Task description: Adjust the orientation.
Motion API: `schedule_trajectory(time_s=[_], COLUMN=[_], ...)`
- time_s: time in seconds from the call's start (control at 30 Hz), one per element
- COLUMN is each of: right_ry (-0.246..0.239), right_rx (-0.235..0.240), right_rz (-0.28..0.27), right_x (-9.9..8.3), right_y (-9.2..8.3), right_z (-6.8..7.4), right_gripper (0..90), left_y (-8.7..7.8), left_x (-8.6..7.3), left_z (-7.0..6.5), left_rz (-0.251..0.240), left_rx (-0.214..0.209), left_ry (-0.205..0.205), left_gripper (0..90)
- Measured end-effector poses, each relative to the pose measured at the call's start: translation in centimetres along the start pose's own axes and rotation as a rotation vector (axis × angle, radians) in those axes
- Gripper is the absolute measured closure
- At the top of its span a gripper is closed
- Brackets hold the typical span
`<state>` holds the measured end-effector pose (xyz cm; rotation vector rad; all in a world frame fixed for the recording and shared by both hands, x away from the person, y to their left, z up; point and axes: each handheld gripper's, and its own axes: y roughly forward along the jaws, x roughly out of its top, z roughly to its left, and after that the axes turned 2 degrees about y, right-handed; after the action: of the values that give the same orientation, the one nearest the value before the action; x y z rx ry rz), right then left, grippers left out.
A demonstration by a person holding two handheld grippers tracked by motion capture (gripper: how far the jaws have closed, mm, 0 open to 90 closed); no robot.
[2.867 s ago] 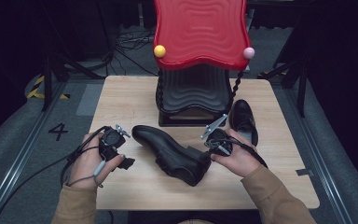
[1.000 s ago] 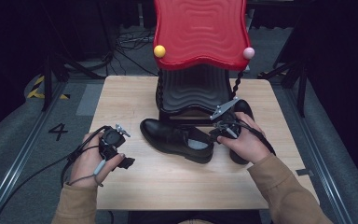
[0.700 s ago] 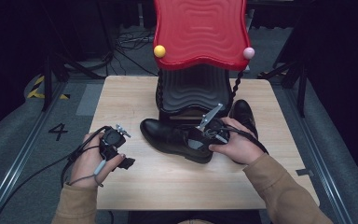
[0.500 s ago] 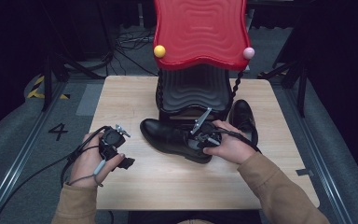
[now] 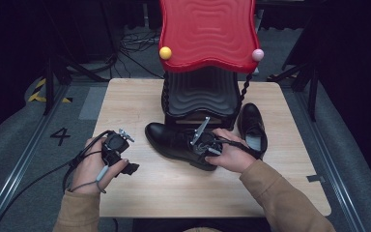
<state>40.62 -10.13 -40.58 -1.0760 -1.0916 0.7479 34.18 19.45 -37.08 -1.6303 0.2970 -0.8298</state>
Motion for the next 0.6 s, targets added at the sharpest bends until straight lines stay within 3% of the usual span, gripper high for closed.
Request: schedule_trajectory(time_s=[0.13, 0.27, 0.33, 0.37, 0.43, 0.6], right_ry=[0.001, 0.043, 0.095, 0.095, 0.148, 0.223], right_rx=[-0.006, -0.027, -0.071, -0.071, -0.094, -0.167], right_rz=[-0.043, -0.064, -0.090, -0.090, -0.096, -0.068], right_x=[-0.1, -1.0, -2.3, -2.3, -3.2, -3.9], right_y=[-1.2, -2.4, -3.4, -3.4, -3.7, -2.7], right_z=[1.6, 3.2, 4.9, 4.9, 6.1, 7.9], right_gripper=[84.9, 84.8, 84.7, 84.7, 84.4, 82.1], left_y=[0.0, -0.1, -0.1, -0.1, 0.0, 0.0], left_x=[0.0, 0.0, 0.1, 0.1, 0.2, 0.3], left_z=[0.0, 0.1, 0.0, 0.0, -0.1, -0.2], left_rz=[-0.003, -0.006, -0.005, -0.005, -0.003, 0.002], left_rx=[-0.002, -0.001, 0.002, 0.002, -0.001, -0.001], left_ry=[0.000, -0.001, 0.005, 0.005, 0.006, 0.007], left_gripper=[21.8, 21.8, 21.8, 21.8, 21.8, 21.8])
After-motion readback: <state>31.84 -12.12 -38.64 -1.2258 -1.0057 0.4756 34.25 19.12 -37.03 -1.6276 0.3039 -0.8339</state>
